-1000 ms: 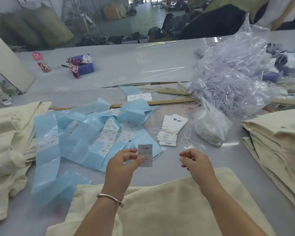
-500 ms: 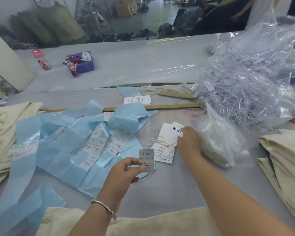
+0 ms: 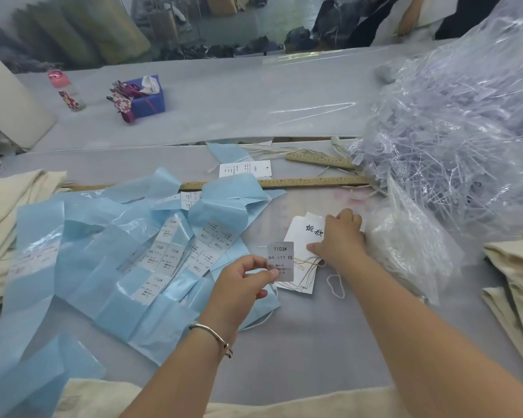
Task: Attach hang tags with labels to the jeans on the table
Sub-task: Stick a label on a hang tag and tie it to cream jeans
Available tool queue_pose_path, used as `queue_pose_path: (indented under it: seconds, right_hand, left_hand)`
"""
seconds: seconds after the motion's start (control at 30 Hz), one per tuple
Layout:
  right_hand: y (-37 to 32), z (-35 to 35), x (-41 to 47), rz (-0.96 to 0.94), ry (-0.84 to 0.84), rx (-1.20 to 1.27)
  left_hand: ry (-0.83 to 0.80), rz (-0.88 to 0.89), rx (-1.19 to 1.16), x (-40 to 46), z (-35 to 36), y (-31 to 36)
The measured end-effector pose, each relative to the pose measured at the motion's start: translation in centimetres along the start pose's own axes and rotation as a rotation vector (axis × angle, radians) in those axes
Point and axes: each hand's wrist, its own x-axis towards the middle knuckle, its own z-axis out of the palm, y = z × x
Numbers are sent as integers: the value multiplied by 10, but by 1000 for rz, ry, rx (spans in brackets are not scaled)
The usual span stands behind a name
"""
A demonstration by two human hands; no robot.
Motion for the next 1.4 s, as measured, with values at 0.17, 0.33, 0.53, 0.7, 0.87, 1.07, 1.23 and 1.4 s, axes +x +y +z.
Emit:
queue_pose_path:
  seconds: [0.17, 0.33, 0.53, 0.7, 0.87, 1.07, 1.23, 1.4]
  right_hand:
    - [3, 1, -3, -51, 18, -3]
    - [6, 1, -17, -146, 201, 127]
    - [-14, -23, -58, -266, 633, 787]
    - [-46, -58, -99, -273, 570, 1231]
    - [-77, -97, -152, -323, 557, 1370]
    - [-110, -107, -249, -351, 341, 1382]
    - [-134, -83, -328, -315, 322, 1363]
    - [-151, -51, -399, -272, 119, 1204]
  left_hand:
    - [4, 4, 9, 0, -6, -3]
    - [33, 14, -3, -7, -18, -1]
    - [0, 147, 58, -32, -39, 7]
    - [-84, 212, 71, -58, -52, 18]
    - [-9, 323, 65, -90, -70, 33]
    - [-30, 447, 36, -146, -111, 46]
    - [-98, 403, -129, -195, -145, 23]
    - [-95, 315, -207, -232, -176, -5]
